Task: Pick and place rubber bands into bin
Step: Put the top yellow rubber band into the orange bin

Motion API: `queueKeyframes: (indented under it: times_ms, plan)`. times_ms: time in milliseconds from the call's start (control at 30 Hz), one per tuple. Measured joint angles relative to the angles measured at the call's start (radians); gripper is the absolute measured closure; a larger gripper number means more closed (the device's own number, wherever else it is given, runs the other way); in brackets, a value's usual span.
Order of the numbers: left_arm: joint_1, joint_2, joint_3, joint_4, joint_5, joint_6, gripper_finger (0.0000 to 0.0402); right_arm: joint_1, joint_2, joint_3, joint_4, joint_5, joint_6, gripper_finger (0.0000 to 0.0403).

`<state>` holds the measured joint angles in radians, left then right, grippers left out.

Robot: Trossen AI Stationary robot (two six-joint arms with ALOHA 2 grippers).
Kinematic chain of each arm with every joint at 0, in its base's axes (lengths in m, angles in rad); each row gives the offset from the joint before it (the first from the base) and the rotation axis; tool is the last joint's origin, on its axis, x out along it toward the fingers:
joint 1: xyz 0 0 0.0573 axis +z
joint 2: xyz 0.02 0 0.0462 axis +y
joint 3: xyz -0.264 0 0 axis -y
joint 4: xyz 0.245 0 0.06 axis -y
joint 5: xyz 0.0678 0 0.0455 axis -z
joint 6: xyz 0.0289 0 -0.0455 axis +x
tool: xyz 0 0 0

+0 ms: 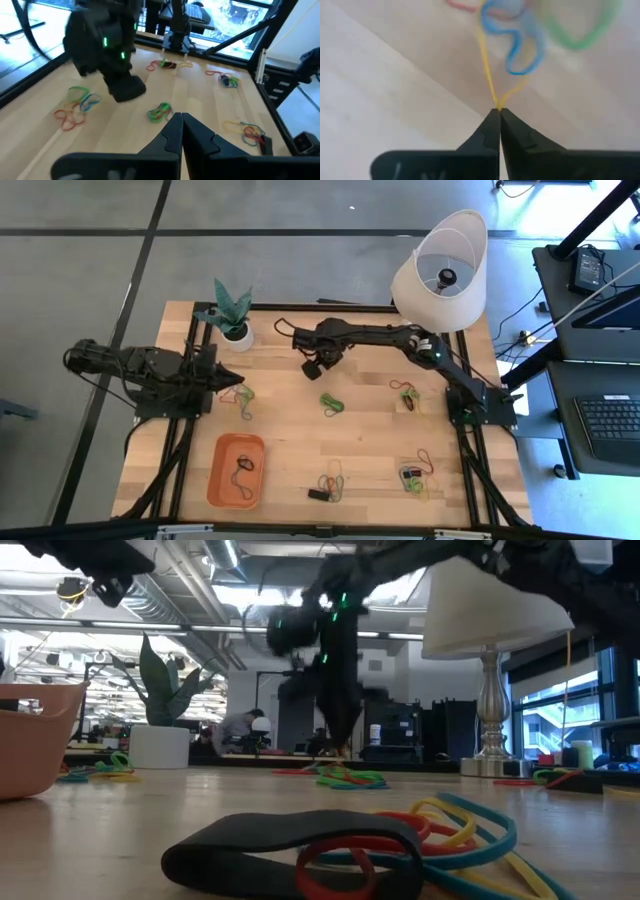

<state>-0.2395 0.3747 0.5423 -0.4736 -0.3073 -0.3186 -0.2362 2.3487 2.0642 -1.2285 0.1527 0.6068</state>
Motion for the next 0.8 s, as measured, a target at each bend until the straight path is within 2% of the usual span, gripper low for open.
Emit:
queueKeyframes:
  times_ms: [267,433,600,800]
  plan:
    - [-0.029,0.218,0.017,0.134,-0.015,0.008,0.0398,0.067,-0.171,0.002,-0.05,0.181,-0.054,0.04]
    - [-0.028,0.322,0.062,0.176,-0.05,0.008,0.0398,0.092,-0.26,0.001,-0.037,0.346,-0.121,0.04]
    - [-0.028,0.391,0.094,0.263,-0.066,0.009,0.0398,0.104,-0.322,0.001,-0.017,0.346,-0.164,0.0401]
    - [-0.028,0.472,0.097,0.482,-0.054,0.008,0.0389,0.171,-0.378,0.001,-0.025,0.311,-0.226,0.0401]
